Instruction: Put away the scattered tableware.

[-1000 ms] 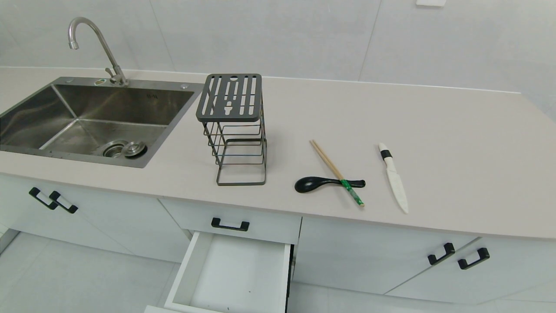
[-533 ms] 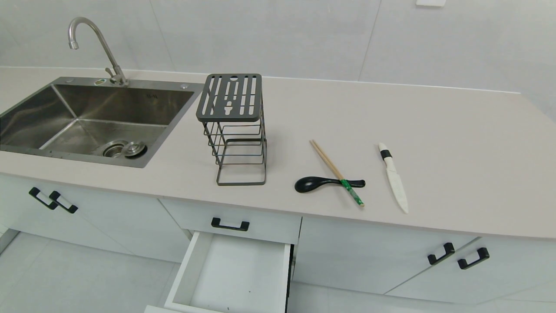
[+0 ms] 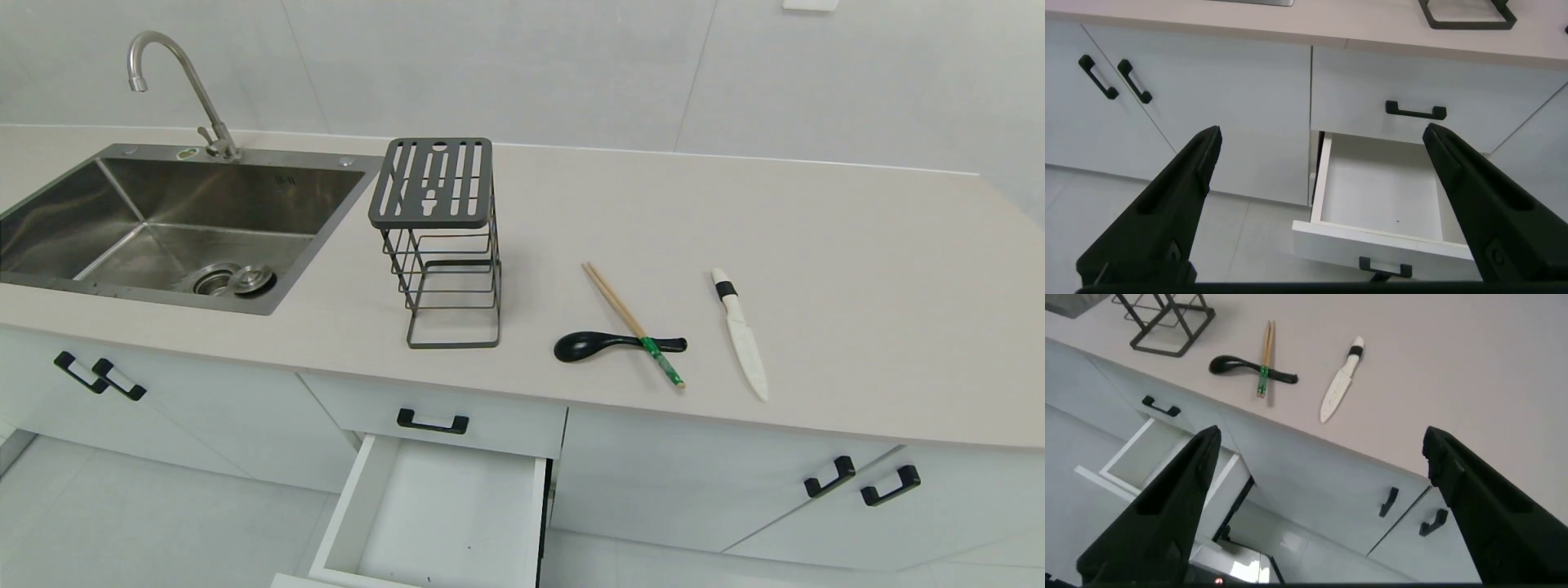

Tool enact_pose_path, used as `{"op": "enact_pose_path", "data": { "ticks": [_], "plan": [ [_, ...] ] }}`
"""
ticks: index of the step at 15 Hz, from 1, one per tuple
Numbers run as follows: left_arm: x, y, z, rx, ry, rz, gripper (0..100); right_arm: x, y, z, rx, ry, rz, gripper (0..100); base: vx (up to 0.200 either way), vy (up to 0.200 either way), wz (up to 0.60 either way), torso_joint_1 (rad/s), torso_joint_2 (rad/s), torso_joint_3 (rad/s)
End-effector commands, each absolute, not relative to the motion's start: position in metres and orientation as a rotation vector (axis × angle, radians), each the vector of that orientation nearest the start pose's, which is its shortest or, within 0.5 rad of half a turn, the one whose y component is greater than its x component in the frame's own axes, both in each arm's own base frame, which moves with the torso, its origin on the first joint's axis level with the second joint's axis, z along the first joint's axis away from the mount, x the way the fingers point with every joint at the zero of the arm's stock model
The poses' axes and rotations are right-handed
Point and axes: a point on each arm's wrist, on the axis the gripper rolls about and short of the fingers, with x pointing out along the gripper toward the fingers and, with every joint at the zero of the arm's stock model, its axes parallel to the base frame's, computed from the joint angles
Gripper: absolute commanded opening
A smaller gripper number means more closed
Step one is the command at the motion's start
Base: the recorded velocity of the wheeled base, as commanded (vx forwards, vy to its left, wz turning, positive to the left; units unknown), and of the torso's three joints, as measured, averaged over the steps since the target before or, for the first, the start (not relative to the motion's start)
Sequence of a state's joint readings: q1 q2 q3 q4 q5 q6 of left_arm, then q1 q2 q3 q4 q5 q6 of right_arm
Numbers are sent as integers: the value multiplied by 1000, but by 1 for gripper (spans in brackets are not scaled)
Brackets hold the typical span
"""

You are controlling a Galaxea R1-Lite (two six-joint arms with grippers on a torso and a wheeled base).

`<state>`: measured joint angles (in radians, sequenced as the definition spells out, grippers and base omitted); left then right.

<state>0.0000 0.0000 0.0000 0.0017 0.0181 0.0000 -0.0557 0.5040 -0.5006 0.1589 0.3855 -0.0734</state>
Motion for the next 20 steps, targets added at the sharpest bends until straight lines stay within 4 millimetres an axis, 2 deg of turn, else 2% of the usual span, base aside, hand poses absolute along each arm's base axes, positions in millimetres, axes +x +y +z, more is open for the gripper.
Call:
{"op": "enact_pose_path", "data": {
  "ticks": [1,4,6,8,11,16,20],
  "plan": [
    [-23,0,75,0,2,18,100,35,8,200,-17,263,371,100,0,0,0,0,0,0],
    [-23,0,75,0,2,18,100,63,16,193,-32,411,467,100,0,0,0,0,0,0],
    [-23,0,75,0,3,18,100,73,26,188,-57,478,576,100,0,0,0,0,0,0],
    [-23,0,75,0,3,18,100,98,41,177,-110,605,570,100,0,0,0,0,0,0],
    [-23,0,75,0,3,18,100,114,57,171,-160,650,595,100,0,0,0,0,0,0],
    [-23,0,75,0,3,18,100,139,100,178,-228,672,603,100,0,0,0,0,0,0],
    [-23,0,75,0,3,18,100,152,115,172,-191,690,595,100,0,0,0,0,0,0]
  ]
}}
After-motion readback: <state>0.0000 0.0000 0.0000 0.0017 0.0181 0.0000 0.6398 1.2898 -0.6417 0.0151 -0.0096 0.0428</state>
